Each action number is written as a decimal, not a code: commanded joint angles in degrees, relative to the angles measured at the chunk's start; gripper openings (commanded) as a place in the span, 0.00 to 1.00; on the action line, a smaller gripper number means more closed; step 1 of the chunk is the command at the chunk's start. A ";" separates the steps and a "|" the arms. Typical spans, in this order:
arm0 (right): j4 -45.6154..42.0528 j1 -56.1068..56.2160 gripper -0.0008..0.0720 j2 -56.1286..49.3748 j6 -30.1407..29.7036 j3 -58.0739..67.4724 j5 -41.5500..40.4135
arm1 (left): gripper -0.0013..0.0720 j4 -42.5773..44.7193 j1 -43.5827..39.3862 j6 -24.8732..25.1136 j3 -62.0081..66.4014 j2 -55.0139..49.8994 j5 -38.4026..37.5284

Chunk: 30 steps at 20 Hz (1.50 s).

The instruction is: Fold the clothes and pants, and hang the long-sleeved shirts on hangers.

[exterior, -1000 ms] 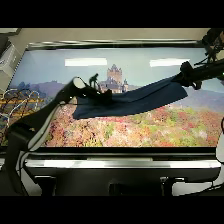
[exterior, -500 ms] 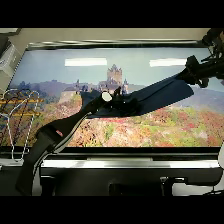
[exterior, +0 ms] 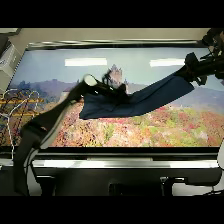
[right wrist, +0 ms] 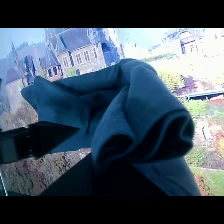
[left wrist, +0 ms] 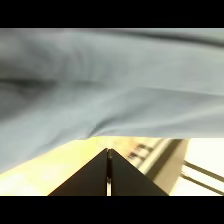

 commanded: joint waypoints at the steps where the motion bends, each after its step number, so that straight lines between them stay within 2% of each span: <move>1: 0.98 5.05 0.05 -0.13 1.01 0.02 -2.05 | 0.04 12.85 10.40 1.07 0.20 10.23 -9.97; 7: 1.01 25.68 0.05 -3.17 6.88 0.04 -15.26 | 0.04 26.36 27.36 1.16 0.20 27.98 -21.92; 10: 0.98 34.07 0.05 -8.52 8.83 0.04 -21.35 | 0.04 26.93 33.66 1.99 0.20 33.09 -24.33; 14: 2.12 38.88 0.05 -15.76 9.88 0.04 -31.19 | 0.04 26.91 37.57 3.67 0.17 35.26 -25.38; 16: 4.94 39.67 0.05 -18.38 9.88 0.04 -32.94 | 0.04 26.93 38.03 3.89 0.07 35.12 -25.79; 20: 5.22 41.05 0.05 -20.96 9.88 0.04 -35.52 | 0.04 26.93 38.14 3.91 0.04 35.06 -25.77; 26: 5.27 41.24 0.05 -21.62 9.88 0.04 -30.03 | 0.04 26.93 38.14 4.09 0.04 35.06 -25.77; 30: 4.83 41.24 0.05 -21.66 9.88 0.02 -30.77 | 0.04 26.93 38.14 4.09 0.04 35.06 -25.75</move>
